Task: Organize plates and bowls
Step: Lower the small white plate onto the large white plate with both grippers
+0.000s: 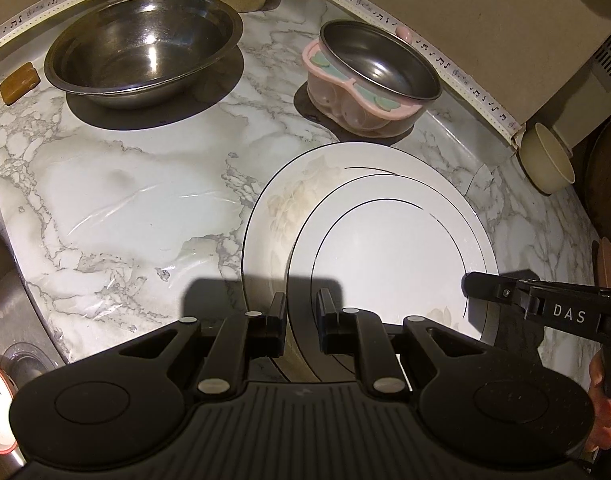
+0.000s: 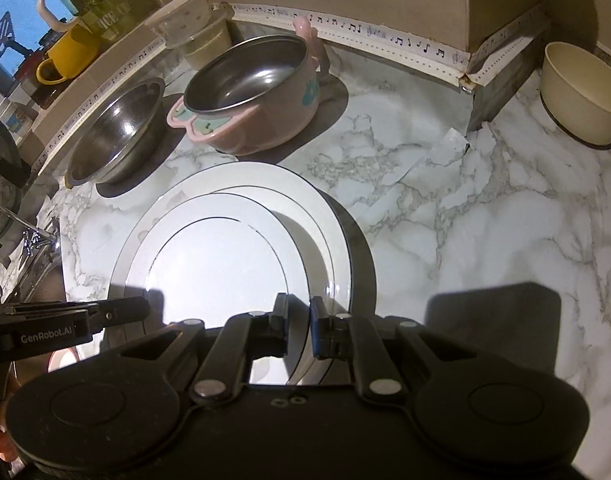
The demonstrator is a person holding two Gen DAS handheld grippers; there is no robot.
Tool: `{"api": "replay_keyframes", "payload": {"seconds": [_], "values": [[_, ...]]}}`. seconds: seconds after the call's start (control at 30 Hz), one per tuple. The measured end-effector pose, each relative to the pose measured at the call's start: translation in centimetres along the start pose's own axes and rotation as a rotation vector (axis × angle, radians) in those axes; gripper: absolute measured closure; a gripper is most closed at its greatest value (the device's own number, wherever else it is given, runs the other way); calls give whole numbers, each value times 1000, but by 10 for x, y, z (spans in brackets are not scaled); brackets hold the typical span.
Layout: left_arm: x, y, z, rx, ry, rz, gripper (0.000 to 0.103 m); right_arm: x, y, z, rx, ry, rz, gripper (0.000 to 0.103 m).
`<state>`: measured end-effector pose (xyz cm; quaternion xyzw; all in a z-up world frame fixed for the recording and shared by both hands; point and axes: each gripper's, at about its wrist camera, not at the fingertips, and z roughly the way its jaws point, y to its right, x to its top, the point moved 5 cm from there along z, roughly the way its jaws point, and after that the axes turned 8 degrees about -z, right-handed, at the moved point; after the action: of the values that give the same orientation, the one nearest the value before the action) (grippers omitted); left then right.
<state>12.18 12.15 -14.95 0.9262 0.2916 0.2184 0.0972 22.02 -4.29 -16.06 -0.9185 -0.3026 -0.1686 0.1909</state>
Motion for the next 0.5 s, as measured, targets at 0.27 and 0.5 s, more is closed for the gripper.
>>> {"api": "replay_keyframes", "payload": {"seconds": [0.27, 0.5], "values": [[3, 0, 5, 9, -11, 14, 90, 1, 3, 5, -3, -9, 9, 91], [4, 0, 7, 18, -13, 21, 90, 2, 4, 7, 7, -13, 17, 91]]}}
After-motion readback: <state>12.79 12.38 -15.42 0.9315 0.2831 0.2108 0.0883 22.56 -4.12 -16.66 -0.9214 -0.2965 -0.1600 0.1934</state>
